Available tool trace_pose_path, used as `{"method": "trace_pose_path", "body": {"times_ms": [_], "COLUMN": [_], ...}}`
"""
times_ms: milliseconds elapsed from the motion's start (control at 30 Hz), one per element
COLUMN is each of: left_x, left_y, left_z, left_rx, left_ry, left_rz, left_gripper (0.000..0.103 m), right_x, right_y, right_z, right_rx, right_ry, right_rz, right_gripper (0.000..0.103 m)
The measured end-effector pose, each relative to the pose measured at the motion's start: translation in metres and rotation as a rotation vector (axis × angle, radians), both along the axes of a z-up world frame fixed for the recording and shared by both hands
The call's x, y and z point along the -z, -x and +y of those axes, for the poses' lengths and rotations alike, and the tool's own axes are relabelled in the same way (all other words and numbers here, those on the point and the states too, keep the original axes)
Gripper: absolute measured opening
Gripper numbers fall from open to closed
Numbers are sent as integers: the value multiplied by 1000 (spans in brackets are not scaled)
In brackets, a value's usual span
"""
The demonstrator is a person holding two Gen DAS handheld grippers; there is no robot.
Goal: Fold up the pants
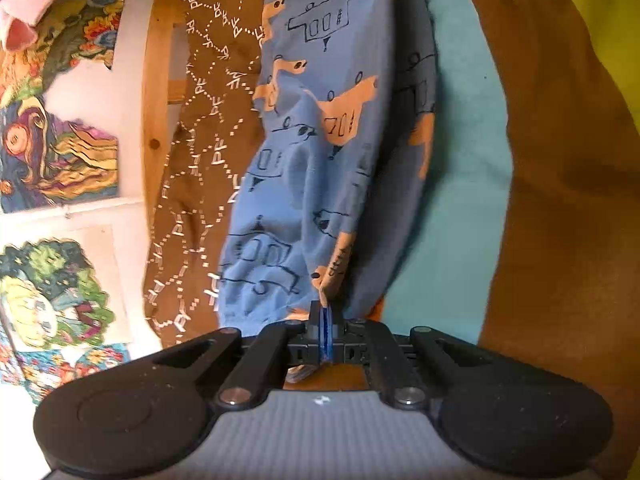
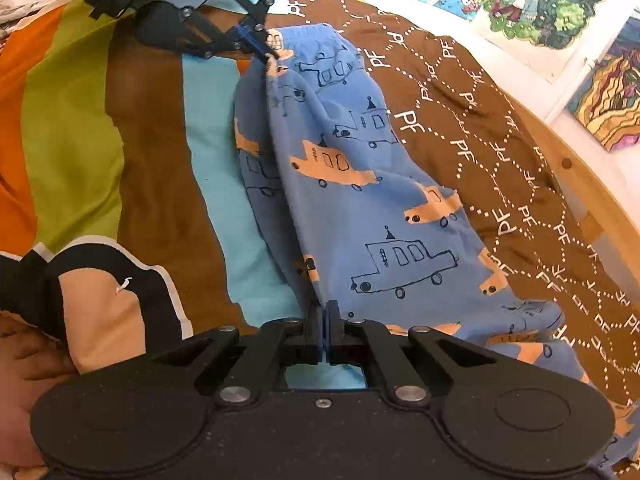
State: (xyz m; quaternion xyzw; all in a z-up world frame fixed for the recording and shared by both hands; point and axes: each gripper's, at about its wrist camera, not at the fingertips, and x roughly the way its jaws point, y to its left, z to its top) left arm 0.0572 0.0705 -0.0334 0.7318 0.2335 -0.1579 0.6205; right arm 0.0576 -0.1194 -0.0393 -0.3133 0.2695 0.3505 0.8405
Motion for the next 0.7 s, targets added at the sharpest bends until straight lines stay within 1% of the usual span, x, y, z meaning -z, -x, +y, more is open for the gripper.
{"method": "trace_pose_path", "body": {"times_ms": [67, 100, 133, 167, 200, 233, 267, 300, 333, 367, 433, 500, 567, 600, 633, 700], "left_x": [-3, -6, -10, -18, -25, -33, -42, -53, -61, -68, -76, -80, -82, -81, -81, -78], "left_y": [1, 0, -1, -4, -6, -8, -12, -15, -16, -19, -23, -28, -32, -33, -34, -32], "left_z": [-1, -1, -2, -2, -3, -3, -3, -3, -4, -7, -17, -33, -51, -66, -80, -109], "left_rx": [-17, -36, -63, -106, -149, -190, -234, -285, -318, -358, -398, -429, -444, -433, -415, -364], "left_ry": [26, 53, 94, 158, 225, 293, 371, 477, 559, 637, 729, 829, 916, 966, 997, 1036], "left_rz": [4, 15, 33, 40, 45, 59, 83, 107, 119, 137, 169, 181, 209, 231, 251, 292], "left_gripper": [6, 10, 24, 31, 47, 72, 84, 101, 101, 101, 101, 103, 103, 103, 103, 103], "right_x": [1, 1, 0, -2, -5, -9, -14, -19, -25, -30, -41, -50, -56, -58, -58, -56], "right_y": [-2, -1, -1, -2, -2, -2, -1, -1, -2, -3, -3, -2, 2, 3, 3, 0], "right_z": [0, 0, -1, -3, -6, -11, -17, -25, -33, -41, -60, -84, -108, -119, -132, -153], "right_rx": [5, 7, 8, 12, 18, 31, 46, 64, 98, 138, 248, 381, 499, 555, 613, 699], "right_ry": [-1, 1, 1, 2, 0, -5, -10, -17, -22, -27, -47, -88, -143, -173, -206, -262], "right_rz": [8, 8, 10, 10, 6, 2, 0, 1, 1, 0, -7, -5, 8, 16, 30, 61], "right_gripper": [2, 6, 15, 19, 32, 43, 49, 60, 70, 76, 93, 100, 102, 102, 102, 102]}}
